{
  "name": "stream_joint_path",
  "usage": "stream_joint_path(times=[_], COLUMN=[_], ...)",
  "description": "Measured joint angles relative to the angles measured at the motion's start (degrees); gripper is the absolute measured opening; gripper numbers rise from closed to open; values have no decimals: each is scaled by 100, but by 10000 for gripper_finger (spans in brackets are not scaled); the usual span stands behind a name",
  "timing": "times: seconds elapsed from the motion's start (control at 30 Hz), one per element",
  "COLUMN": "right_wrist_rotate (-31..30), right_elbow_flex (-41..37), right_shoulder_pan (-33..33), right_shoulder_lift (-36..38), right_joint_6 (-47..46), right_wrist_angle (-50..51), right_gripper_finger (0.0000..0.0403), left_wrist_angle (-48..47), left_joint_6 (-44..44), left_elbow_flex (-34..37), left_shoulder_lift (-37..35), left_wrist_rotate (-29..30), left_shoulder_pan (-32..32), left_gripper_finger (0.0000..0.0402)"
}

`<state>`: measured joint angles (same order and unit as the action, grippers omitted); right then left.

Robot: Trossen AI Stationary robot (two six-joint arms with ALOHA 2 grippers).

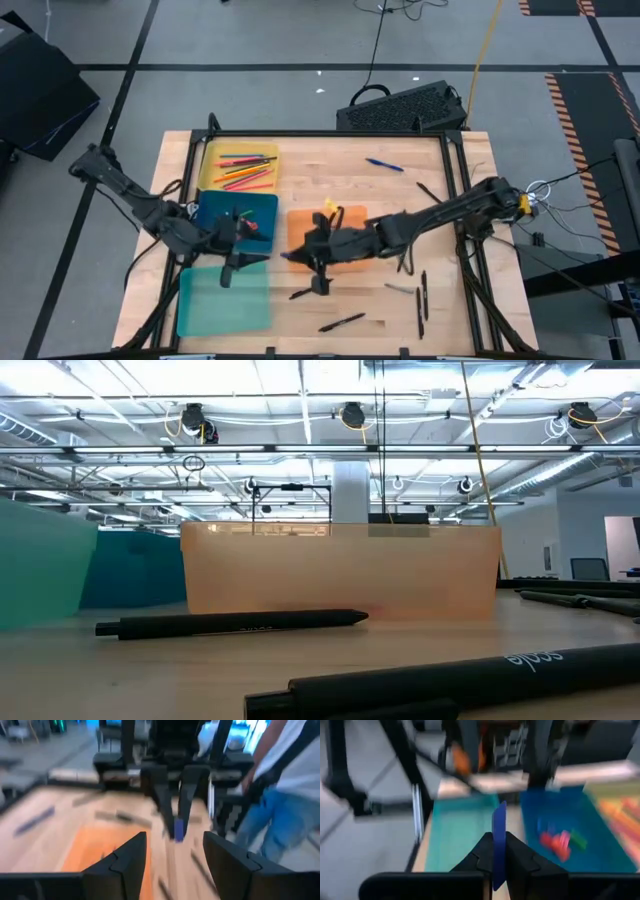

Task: Sort crayons/erasers/pens/pencils in bins
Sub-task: Put the purple eraser into the blue bin

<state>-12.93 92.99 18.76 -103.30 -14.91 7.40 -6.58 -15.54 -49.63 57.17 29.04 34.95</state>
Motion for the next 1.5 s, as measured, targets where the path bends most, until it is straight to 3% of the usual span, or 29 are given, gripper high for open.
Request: stream_joint_path(times=[0.23, 0.53, 0.77, 1.27, 1.33, 1.5], right_wrist_rotate=[-238, -376, -444, -507, -507, -648], right_elbow_flex=[0, 0, 0, 13, 13, -11], right_shoulder_pan=[-185, -212, -208, -269, -269, -275], right_shoulder_lift=[148, 141, 152, 154, 154, 122], right_joint_6=[186, 519, 658, 749, 767, 836], right_wrist_angle=[-1285, -2091, -2264, -2082, -2084, -1986], right_gripper_finger=[15, 15, 15, 15, 15, 15], left_wrist_angle=[1818, 2338, 2645, 2642, 2651, 2928], left_joint_6=[999, 987, 947, 1084, 1074, 1113], left_elbow_flex=[4, 2, 4, 9, 9, -9], left_shoulder_lift=[54, 263, 331, 242, 242, 203], left_wrist_rotate=[-63, -549, -757, -792, -755, -684], left_shoulder_pan=[-415, -804, -803, -807, -805, -795], left_gripper_finger=[198, 189, 82, 79, 96, 206])
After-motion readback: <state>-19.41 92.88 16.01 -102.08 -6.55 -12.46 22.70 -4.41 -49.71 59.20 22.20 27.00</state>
